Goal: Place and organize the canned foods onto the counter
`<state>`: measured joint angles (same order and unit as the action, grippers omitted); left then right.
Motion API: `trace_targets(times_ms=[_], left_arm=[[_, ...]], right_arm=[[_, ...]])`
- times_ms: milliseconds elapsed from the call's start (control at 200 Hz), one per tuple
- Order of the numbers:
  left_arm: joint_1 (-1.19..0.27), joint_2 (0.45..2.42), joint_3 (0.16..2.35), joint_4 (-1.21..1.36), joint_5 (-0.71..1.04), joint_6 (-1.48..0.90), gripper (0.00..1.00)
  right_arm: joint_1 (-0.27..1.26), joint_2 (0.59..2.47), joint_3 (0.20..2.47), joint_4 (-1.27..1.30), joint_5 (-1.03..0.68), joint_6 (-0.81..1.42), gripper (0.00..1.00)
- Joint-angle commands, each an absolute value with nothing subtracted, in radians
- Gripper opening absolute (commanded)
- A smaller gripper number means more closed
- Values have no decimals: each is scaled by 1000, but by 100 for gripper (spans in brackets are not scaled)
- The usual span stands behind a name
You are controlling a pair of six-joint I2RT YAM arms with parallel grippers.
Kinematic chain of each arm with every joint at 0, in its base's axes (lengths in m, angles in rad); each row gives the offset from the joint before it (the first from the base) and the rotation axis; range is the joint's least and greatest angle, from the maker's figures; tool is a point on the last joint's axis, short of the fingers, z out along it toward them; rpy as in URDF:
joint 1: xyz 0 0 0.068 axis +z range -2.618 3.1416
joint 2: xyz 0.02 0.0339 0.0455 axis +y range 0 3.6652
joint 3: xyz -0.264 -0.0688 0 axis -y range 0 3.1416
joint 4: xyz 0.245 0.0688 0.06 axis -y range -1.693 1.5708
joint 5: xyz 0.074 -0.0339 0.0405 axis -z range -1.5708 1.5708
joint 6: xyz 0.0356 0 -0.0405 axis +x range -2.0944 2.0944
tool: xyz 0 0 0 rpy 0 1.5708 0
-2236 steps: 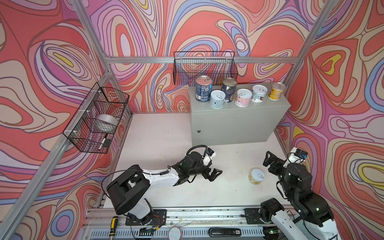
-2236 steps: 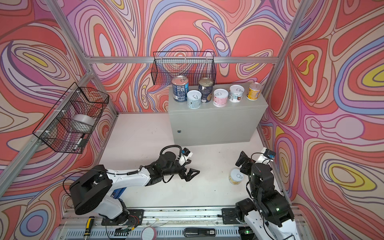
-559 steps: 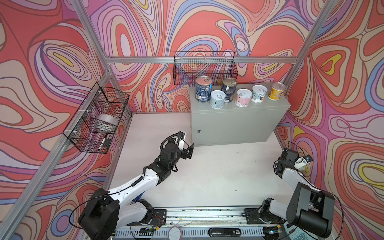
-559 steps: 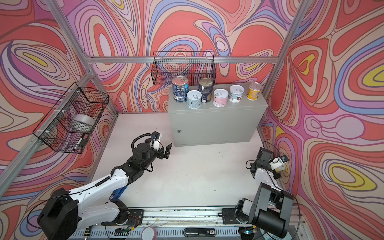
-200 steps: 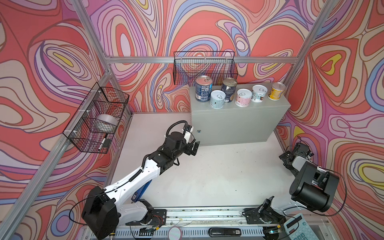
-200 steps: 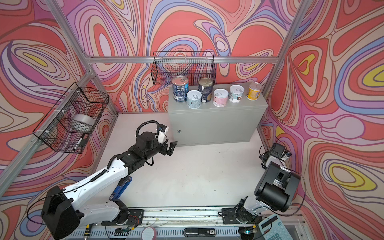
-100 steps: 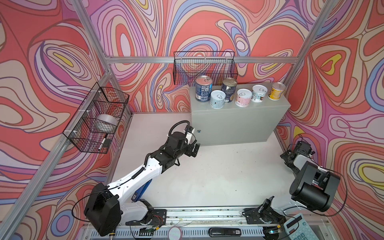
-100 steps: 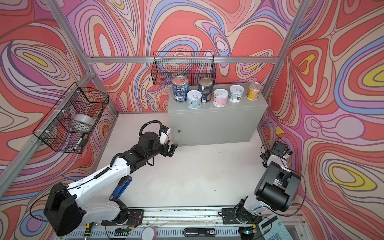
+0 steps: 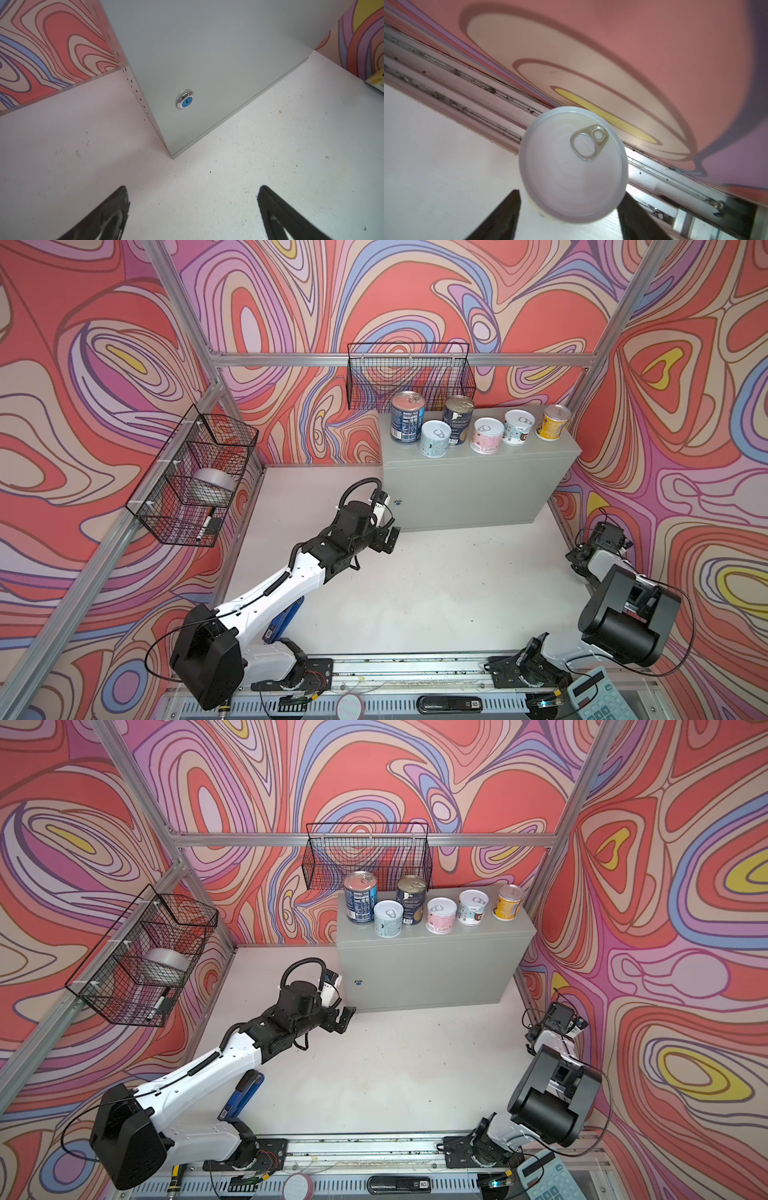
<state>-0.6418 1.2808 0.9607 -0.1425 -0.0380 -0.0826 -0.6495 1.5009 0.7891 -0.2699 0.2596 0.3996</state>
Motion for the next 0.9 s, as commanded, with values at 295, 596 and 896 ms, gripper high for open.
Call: trace_targets(times_ms=[295,596,896], left_arm=[[-646,1292,994,-186,-73,-92,100],[-646,1286,988,-183,-87,-103,100],[-646,1275,968,-163,-118,-107,100]], right_arm=[[-654,1488,803,-261,239,383,59],[-655,1470,777,-233,200,384,45],[-642,1432,737,-185,127,399,33]])
